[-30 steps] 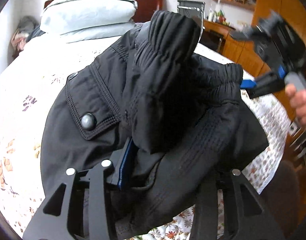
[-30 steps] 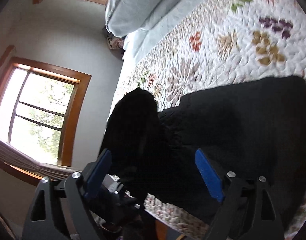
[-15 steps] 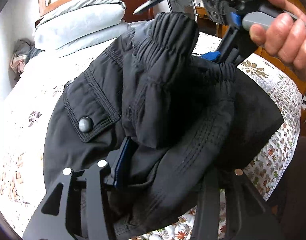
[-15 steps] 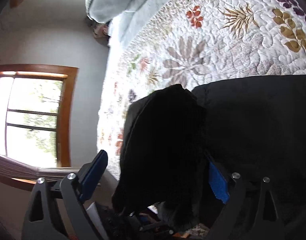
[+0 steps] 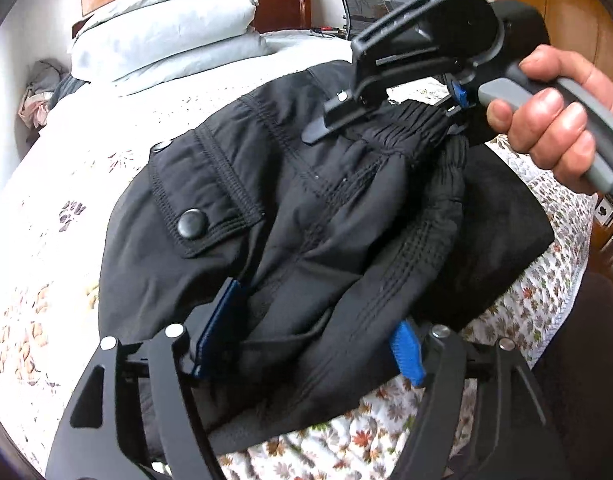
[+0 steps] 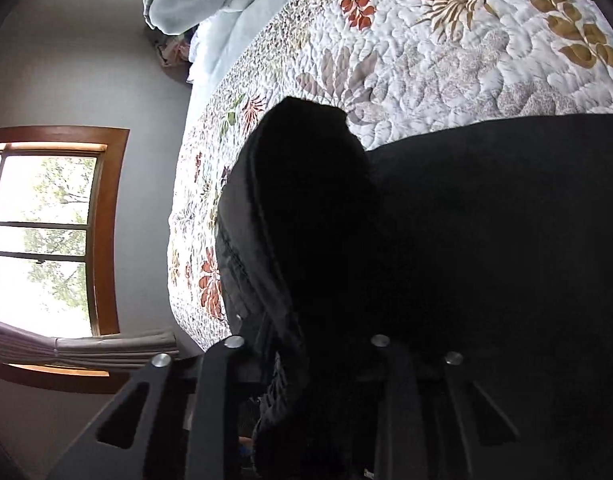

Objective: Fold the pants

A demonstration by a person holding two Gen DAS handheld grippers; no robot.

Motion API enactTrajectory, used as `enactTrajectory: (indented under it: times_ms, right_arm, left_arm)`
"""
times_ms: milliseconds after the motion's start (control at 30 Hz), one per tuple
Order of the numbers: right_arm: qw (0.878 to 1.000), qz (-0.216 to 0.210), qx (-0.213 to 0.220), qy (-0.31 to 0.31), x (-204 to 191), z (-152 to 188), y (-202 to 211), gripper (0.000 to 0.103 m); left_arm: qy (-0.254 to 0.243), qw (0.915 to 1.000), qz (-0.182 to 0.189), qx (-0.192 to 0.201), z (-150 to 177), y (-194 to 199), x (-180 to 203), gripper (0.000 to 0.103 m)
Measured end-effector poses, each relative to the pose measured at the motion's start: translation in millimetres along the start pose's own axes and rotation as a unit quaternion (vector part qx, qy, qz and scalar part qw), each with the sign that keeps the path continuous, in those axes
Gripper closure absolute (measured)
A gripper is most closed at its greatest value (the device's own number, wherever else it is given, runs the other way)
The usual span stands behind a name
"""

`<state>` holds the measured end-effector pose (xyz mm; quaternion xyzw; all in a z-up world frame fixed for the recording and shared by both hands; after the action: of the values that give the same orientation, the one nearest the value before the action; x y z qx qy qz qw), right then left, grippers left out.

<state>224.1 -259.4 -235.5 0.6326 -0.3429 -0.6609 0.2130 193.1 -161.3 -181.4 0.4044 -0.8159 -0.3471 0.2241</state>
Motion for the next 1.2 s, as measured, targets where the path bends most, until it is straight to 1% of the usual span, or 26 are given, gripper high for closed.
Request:
enactTrajectory:
  times_ms: [133, 267, 300, 500, 567, 667, 700, 933, 1067, 1200]
  right_arm:
    - [1.000, -0.004, 0.006, 0.004, 4, 1, 0, 0.081]
    - [1.000, -0.008, 0.010, 0.008, 5, 2, 1, 0.083]
    - [1.000, -0.011, 0.011, 0.010, 5, 2, 3, 0.083]
    - [0.999, -0.025, 0.018, 0.022, -4, 5, 14, 0.086]
    - [0.999, -0.032, 0.022, 0.025, -7, 8, 20, 0.086]
    - [0.998, -0.045, 0.028, 0.027, -11, 9, 30, 0.087]
    - [0.998, -0.047, 0.029, 0.027, -12, 9, 33, 0.087]
    - [0.996, -0.069, 0.045, 0.030, -17, 10, 62, 0.087]
    - [0.995, -0.074, 0.061, 0.029, -13, 10, 84, 0.087]
    - [0.995, -0.065, 0.074, 0.030, -6, 12, 104, 0.087]
  left_arm:
    - [-0.003, 1.0000, -0.008, -0.001, 1, 13, 1, 0.029]
    - [-0.007, 0.9999, -0.015, 0.002, -2, 38, 2, 0.027]
    - [-0.006, 0.9998, -0.017, 0.005, -3, 44, 2, 0.025]
    - [0.017, 0.9984, -0.037, 0.038, -6, 84, -9, 0.021]
    - [0.018, 0.9974, -0.049, 0.051, -6, 102, -13, 0.020]
    - [0.012, 0.9957, -0.064, 0.066, -13, 115, -18, 0.019]
    - [0.012, 0.9954, -0.066, 0.069, -18, 113, -24, 0.019]
    - [0.016, 0.9940, -0.075, 0.078, -21, 120, -28, 0.019]
    - [0.016, 0.9948, -0.073, 0.068, -24, 109, -29, 0.018]
    - [0.024, 0.9959, -0.068, 0.056, -26, 96, -31, 0.017]
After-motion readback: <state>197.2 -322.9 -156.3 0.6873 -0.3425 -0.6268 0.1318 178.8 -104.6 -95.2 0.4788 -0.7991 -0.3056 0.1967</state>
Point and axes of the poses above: each gripper's, at about its wrist camera, not at the fingertips, and y roughly against the way its jaws point, x to its right, z to its underside, the point moved 2 cm from there along -y, roughly the way its jaws point, and after that the axes turned 8 degrees about z, right-handed, at the moved point
